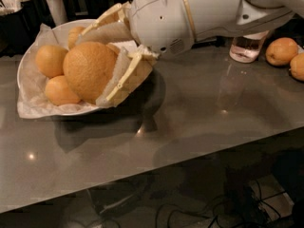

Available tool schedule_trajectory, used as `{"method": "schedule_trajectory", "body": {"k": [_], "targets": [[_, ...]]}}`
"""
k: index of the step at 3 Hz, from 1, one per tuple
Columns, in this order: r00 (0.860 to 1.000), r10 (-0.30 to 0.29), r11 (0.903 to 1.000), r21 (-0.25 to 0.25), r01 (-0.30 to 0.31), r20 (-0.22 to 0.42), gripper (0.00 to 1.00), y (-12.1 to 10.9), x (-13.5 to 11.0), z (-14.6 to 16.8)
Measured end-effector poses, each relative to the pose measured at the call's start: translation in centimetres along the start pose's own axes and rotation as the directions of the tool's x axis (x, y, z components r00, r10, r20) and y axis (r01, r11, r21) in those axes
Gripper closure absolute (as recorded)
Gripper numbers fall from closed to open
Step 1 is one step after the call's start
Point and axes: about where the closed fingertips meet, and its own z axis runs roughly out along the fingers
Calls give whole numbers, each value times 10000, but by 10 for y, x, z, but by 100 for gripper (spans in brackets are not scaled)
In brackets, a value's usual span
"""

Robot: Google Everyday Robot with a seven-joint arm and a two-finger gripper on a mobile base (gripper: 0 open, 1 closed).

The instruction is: Pick orange from white bowl

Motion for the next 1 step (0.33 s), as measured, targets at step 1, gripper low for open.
{"method": "schedule_trajectory", "body": {"k": [1], "targets": [[10000, 0, 10000, 0, 0, 0, 100, 0, 0, 0]]}}
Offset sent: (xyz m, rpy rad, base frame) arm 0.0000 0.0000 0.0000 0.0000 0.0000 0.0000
